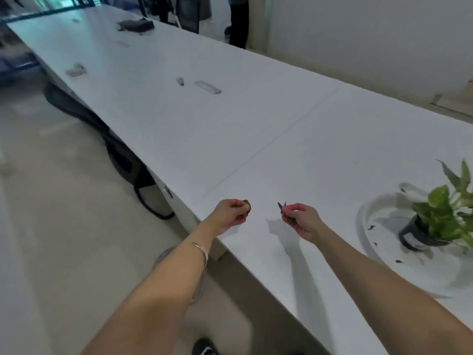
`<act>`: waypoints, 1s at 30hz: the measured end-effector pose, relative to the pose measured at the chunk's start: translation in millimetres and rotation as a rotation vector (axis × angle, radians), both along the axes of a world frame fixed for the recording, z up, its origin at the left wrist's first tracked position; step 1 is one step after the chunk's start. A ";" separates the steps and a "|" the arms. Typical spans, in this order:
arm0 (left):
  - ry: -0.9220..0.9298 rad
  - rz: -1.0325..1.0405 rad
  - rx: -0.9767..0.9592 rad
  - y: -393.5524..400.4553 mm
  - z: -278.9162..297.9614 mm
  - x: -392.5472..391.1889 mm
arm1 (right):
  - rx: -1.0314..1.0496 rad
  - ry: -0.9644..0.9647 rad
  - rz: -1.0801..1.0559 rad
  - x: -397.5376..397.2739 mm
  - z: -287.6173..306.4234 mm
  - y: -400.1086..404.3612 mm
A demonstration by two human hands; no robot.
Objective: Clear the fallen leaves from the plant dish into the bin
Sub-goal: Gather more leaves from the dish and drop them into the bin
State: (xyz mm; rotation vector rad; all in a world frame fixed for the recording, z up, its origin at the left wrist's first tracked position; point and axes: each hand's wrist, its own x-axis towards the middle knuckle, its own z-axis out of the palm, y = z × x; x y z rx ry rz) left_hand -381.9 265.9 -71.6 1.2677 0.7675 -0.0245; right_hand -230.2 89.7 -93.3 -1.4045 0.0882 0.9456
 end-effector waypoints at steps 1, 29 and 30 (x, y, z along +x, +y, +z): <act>0.001 0.029 0.003 19.0 -2.5 -20.1 | -0.003 0.008 0.042 -14.4 -1.9 23.9; 0.513 0.855 -0.379 194.2 -306.6 -253.9 | -0.572 0.158 0.660 -250.2 -297.1 339.8; 0.504 0.858 -0.402 193.3 -314.5 -251.9 | -0.574 0.168 0.661 -248.3 -304.2 342.0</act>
